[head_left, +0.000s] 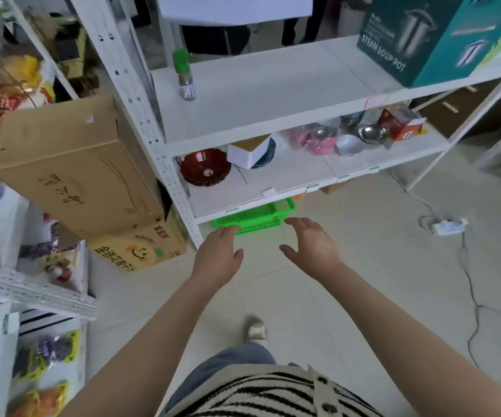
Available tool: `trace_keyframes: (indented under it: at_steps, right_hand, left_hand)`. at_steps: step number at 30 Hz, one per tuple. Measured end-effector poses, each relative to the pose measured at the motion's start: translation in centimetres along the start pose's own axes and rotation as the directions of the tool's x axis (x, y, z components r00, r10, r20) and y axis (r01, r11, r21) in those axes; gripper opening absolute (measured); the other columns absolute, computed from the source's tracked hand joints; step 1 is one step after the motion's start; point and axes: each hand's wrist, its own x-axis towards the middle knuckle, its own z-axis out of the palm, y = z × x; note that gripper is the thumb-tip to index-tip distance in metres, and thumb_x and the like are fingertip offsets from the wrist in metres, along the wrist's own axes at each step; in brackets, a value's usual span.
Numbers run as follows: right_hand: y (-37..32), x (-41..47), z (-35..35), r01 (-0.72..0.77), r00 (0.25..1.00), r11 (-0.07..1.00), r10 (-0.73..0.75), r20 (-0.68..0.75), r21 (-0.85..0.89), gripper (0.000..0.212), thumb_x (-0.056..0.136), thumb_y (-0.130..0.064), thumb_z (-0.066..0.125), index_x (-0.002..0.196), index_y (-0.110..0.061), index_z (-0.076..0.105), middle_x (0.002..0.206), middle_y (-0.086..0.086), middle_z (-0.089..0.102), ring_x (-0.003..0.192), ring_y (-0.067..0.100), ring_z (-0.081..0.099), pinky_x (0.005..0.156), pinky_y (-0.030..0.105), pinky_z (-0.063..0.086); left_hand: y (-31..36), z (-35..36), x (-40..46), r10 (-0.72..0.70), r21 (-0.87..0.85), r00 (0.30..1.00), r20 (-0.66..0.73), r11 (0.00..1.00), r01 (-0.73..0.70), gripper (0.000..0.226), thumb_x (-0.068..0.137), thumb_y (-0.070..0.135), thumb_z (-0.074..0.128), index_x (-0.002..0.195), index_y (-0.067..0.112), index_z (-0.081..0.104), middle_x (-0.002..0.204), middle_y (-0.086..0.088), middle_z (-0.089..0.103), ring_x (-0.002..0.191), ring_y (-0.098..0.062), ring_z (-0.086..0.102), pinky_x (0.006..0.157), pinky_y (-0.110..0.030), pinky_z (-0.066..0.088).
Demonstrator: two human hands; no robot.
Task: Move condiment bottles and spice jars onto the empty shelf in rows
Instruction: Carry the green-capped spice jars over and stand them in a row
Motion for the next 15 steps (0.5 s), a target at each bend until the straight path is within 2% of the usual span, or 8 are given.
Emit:
trace_keyframes:
  at_steps: [4,8,12,15]
  right_hand:
    - [0.4,5.9,-2.0,0.03,1.0,1.0,-0.03,-0.007,-0.005,0.06,0.087,-0.038,0.06,0.141,-0.02,0.039,0.137,0.002,0.049,0.128,0.022,0.044,0.097,0.033,0.041]
    - [0.8,11.2,-3.1,0.069,0.997,0.997,-0.068,-0.026,0.036,0.056,0.086,-0.034,0.063,0.136,-0.021,0.044,0.131,0.0,0.053,0.124,0.021,0.047,0.093,0.033,0.044]
    - [0.9,17.3,-3.8,0.16,0.987,0.986,-0.162,0.021,0.055,0.054,0.085,-0.03,0.065,0.134,-0.019,0.047,0.129,0.003,0.055,0.122,0.023,0.05,0.091,0.034,0.046]
    - [0.8,22.3,-4.5,0.251,0.966,0.967,-0.253,0.05,0.04,0.055,0.086,-0.032,0.063,0.136,-0.019,0.045,0.132,0.004,0.053,0.123,0.024,0.048,0.093,0.036,0.045]
  left_hand:
    - [-0.2,-1.8,5.9,-0.031,-0.003,0.999,-0.011,1.0,0.031,0.051,0.09,0.025,0.054,0.139,0.02,0.04,0.13,-0.006,0.051,0.118,-0.026,0.049,0.094,-0.04,0.045]
    - [-0.5,-3.2,10.4,-0.096,-0.051,0.994,-0.06,0.994,0.093,0.052,0.09,0.022,0.054,0.14,0.019,0.04,0.133,-0.007,0.048,0.121,-0.026,0.046,0.098,-0.037,0.042]
    - [-1.2,-3.7,14.5,-0.195,-0.114,0.976,-0.101,0.977,0.183,0.053,0.091,0.023,0.054,0.141,0.019,0.038,0.138,-0.007,0.046,0.126,-0.026,0.044,0.102,-0.038,0.041]
    - [-1.5,-4.1,17.8,-0.262,-0.159,0.949,-0.173,0.959,0.235,0.052,0.091,0.023,0.054,0.14,0.017,0.039,0.134,-0.009,0.048,0.124,-0.027,0.046,0.099,-0.039,0.042]
